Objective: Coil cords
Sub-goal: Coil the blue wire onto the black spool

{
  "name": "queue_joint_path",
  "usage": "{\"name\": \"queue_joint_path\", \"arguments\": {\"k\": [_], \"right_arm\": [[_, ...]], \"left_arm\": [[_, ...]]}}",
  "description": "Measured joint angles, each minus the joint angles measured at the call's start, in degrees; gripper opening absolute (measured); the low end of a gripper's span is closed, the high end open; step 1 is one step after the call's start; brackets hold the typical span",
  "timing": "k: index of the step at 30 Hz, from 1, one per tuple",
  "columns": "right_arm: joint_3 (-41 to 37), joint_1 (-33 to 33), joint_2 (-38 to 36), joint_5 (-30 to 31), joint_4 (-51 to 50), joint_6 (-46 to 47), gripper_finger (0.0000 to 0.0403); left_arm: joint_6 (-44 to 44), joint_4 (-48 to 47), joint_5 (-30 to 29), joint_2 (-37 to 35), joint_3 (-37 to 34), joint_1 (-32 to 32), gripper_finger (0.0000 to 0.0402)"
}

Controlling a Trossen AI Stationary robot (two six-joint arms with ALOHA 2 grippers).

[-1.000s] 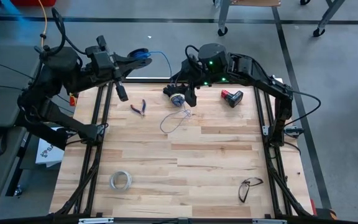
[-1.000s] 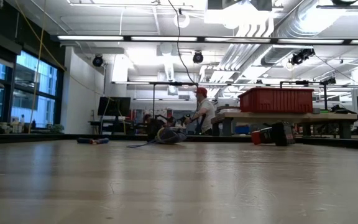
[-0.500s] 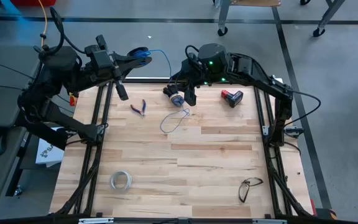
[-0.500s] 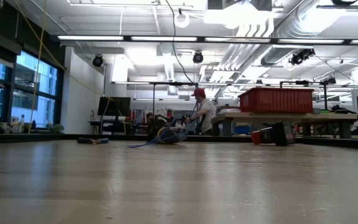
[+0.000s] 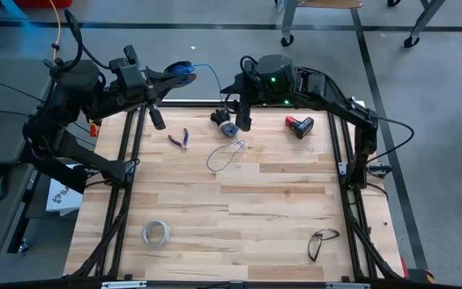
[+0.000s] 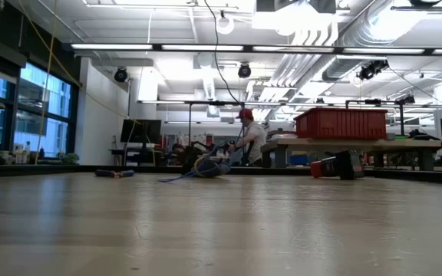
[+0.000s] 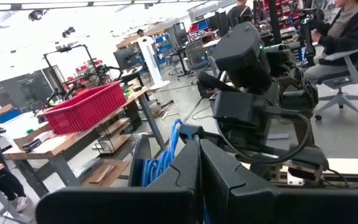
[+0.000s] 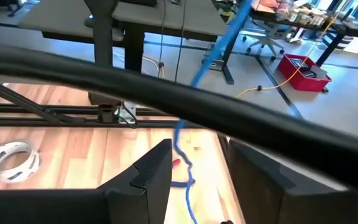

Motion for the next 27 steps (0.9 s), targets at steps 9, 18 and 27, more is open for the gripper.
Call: {"name": "queue_joint_path", "arguments": {"k": [9,18,27], "right_arm": [[0.00,0.02,-0.71,0.03,-0.03,0.20,0.0121],[0.00,0.00,-0.85,-2.96,0.72,-0.68,0.0117],[0.00,0.00,-0.74,-6.17,1.25,1.41,0.0117]], "left_arm": [[-1.51,0.02,-1.93,0.00,0.00,0.00,0.0001],[-1.44,0.00,-2.74,0.00,0.00,0.00,0.0001],[-0.66,-0.02,-1.07,0.00,0.00,0.00,0.0001]]}}
